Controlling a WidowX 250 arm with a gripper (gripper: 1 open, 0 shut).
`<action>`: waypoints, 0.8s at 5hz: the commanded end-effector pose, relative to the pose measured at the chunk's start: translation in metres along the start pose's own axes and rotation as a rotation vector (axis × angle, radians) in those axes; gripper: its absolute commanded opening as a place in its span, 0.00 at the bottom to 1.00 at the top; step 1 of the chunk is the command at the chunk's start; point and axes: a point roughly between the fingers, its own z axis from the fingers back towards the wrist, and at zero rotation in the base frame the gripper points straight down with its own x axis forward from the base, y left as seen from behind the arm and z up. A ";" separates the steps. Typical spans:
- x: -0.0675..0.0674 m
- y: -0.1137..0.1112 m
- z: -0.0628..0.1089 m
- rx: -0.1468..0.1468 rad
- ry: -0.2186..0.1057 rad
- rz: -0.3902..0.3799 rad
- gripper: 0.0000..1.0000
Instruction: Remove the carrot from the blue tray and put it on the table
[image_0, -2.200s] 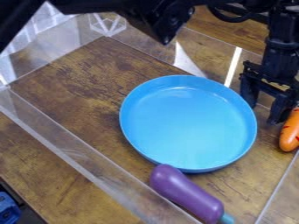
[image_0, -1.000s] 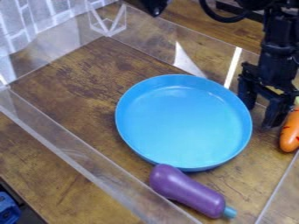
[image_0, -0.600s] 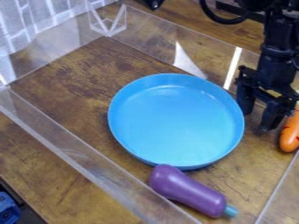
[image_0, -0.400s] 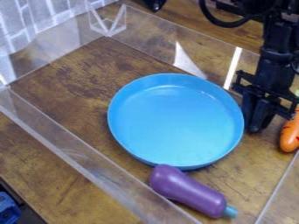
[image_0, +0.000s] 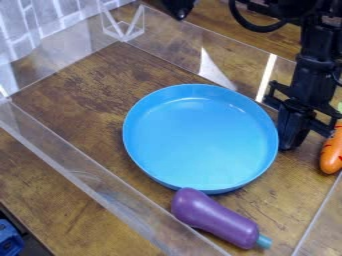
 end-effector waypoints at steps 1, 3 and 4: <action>0.002 -0.012 -0.001 0.001 0.006 -0.074 0.00; -0.010 -0.022 0.008 0.013 0.026 -0.247 0.00; -0.016 -0.012 0.009 0.011 0.026 -0.285 0.00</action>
